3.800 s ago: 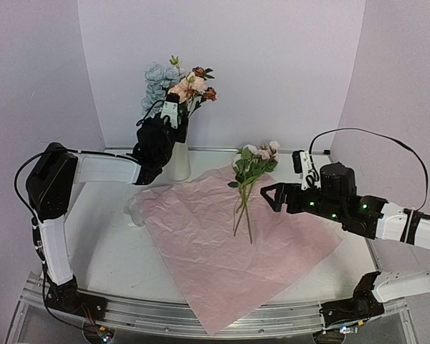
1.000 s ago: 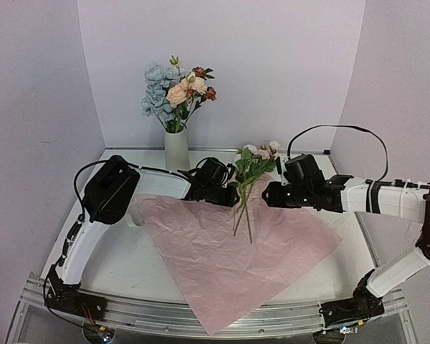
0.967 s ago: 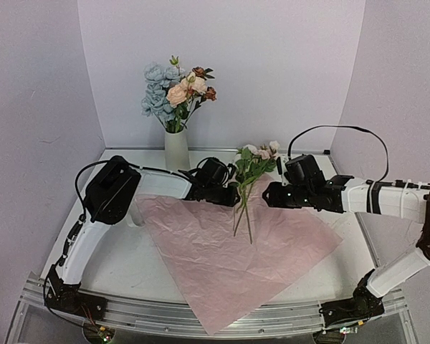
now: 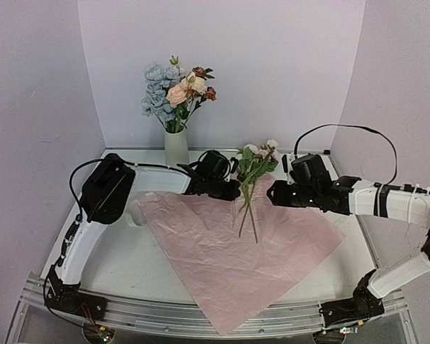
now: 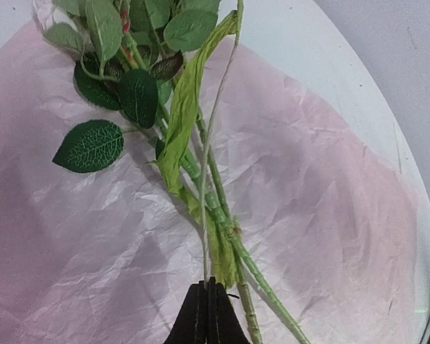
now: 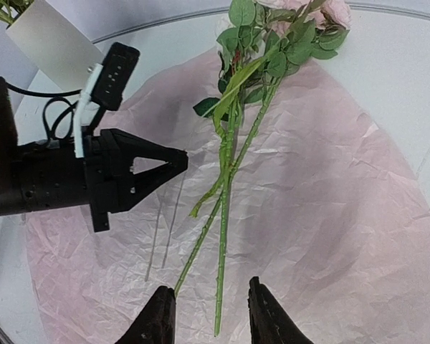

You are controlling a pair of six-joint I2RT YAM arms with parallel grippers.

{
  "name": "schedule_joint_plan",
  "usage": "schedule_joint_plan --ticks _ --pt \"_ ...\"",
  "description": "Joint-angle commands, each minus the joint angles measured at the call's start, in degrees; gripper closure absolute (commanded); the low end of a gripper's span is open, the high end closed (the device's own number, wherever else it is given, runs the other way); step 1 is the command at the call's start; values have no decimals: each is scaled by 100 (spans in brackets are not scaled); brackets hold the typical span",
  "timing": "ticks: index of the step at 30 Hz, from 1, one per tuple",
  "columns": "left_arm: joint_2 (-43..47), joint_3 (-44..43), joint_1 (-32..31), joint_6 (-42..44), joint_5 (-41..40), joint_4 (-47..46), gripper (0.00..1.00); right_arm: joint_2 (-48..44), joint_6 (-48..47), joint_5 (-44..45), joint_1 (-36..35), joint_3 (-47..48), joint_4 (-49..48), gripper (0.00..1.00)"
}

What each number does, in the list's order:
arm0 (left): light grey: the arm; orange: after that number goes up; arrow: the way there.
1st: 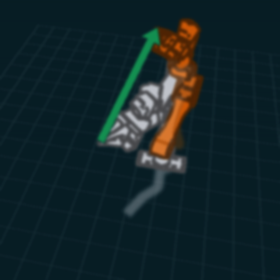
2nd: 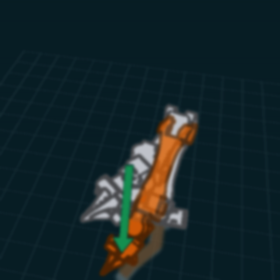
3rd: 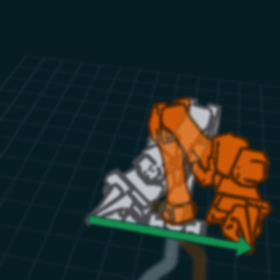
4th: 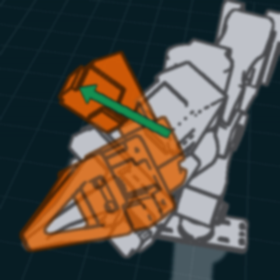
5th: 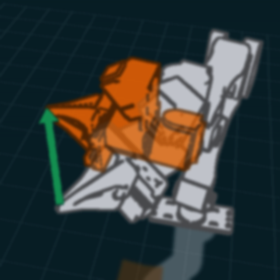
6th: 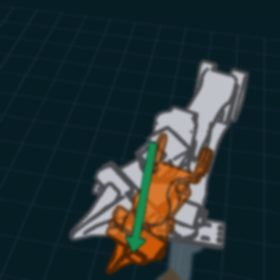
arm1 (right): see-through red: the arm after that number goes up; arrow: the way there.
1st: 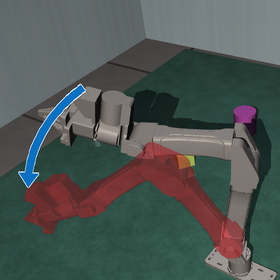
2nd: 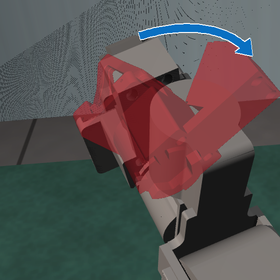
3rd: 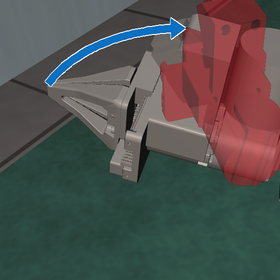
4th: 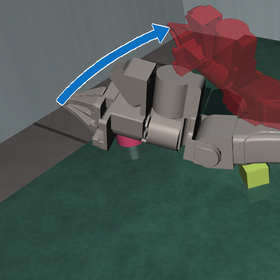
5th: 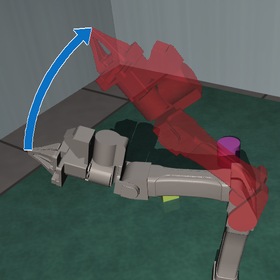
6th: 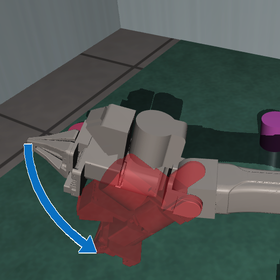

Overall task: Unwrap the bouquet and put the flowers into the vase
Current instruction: Pick up the fake flower from the wrapping paper.

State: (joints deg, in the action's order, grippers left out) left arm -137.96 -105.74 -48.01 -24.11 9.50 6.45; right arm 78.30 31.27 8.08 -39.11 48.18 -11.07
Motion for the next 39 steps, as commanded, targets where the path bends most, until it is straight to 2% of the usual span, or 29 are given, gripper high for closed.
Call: schedule_joint_plan --ticks 1,7,13,18,22,28,33,37,39 --pt "887 143 -16 -86 111 -53 100 -103 29 58 62 29 102 64" --pt "1302 280 -24 -225 373 -54 100 -274 77 -242 336 209 151 59" --pt "1760 455 -95 -326 464 -51 100 -795 231 -503 599 411 233 36" --pt "2175 681 -231 -359 445 -106 100 -1129 428 -708 787 809 264 25" --pt "2413 768 -367 -379 473 -155 100 -1203 736 -710 898 1192 264 22" --pt "2713 839 -587 -344 462 -216 100 -1282 1429 -492 1091 1477 272 23" --pt "2911 843 -738 -287 521 -240 100 -1239 1749 -692 1254 1667 274 35" --pt "3079 910 -835 -287 518 -265 100 -1191 1899 -762 1356 1796 272 49" --pt "3124 959 -880 -280 517 -279 100 -1144 1885 -778 1380 1893 272 52"
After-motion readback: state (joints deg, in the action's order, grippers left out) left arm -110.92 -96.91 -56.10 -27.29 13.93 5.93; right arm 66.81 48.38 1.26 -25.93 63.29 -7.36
